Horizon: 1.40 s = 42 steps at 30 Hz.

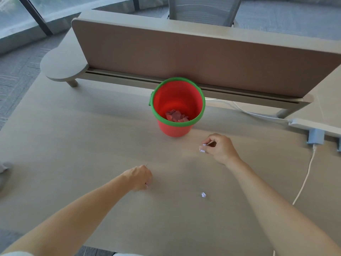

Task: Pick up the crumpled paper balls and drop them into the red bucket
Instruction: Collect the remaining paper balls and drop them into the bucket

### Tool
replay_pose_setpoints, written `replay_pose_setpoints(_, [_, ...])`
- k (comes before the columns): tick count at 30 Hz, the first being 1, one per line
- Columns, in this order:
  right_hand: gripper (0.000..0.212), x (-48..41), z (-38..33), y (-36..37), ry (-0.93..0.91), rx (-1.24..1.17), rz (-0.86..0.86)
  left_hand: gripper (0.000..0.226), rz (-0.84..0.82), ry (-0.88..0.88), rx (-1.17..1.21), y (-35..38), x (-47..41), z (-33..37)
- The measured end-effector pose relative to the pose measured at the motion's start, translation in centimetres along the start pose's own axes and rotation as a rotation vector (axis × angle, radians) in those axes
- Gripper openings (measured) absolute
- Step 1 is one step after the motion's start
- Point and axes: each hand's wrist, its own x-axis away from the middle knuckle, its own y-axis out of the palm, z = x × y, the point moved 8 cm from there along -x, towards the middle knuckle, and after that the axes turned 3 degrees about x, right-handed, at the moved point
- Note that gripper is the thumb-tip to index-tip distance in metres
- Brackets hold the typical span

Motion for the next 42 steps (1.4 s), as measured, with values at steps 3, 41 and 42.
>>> replay_pose_setpoints(3, [0.012,-0.3,-0.2,-0.3,0.035,-0.033,-0.056,0.015,0.084,0.084,0.053,-0.9,-0.5,2.0])
replay_pose_setpoints(41, [0.011,8.3,7.2,9.9,0.294,0.616,-0.696,0.036,1.139,0.333,0.051,-26.6,4.3,8.1])
replay_pose_setpoints(42, [0.013,8.4,6.9,10.0,0.3,0.595,-0.73,0.034,1.14,0.331,0.057,-26.6,4.5,8.1])
